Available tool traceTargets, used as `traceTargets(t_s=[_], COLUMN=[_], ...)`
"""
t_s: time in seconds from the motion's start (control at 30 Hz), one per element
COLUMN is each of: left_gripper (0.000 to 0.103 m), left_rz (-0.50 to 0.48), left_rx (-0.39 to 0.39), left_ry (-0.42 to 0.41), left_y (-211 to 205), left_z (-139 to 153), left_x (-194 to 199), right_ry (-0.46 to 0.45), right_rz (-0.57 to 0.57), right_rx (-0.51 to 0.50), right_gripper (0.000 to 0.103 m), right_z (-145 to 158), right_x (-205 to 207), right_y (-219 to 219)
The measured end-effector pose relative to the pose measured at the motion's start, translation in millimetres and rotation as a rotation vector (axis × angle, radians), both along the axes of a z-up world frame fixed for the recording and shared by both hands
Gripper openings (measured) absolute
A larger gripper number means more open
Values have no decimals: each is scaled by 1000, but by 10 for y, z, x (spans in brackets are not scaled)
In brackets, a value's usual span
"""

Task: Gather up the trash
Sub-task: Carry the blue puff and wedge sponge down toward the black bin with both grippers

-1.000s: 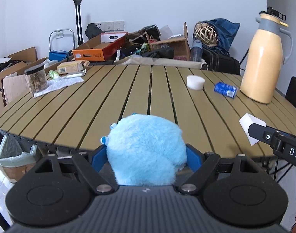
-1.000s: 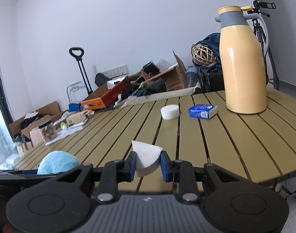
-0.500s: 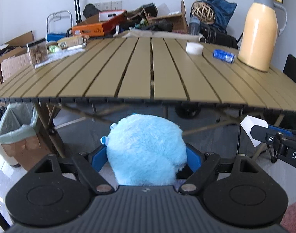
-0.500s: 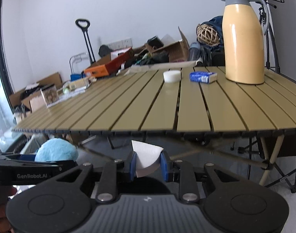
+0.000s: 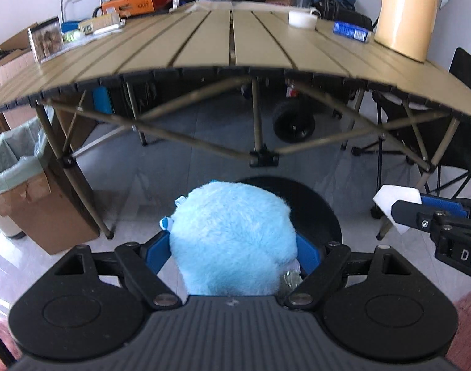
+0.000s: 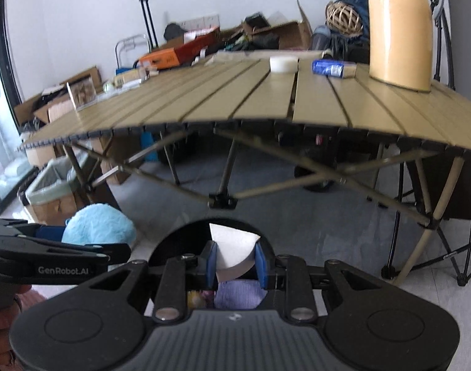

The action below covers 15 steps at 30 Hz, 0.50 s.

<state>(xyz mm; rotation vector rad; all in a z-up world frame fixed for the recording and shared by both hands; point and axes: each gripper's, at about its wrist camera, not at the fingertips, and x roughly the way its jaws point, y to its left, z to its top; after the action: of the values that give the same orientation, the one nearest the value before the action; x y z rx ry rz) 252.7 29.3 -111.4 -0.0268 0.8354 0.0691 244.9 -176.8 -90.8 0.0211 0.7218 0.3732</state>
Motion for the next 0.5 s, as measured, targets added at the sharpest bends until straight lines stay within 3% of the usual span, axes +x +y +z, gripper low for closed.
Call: traceTargets(t_s=[0.5], left_gripper=[83], left_rz=[38], left_rx=[-26], left_ry=[131], left_y=[170], left_z=[-447], left_x=[61], right_ry=[160], right_rz=[-16], right_rx=[-103], right_gripper=[25], right_z=[-505], right_x=[110], right_y=[0])
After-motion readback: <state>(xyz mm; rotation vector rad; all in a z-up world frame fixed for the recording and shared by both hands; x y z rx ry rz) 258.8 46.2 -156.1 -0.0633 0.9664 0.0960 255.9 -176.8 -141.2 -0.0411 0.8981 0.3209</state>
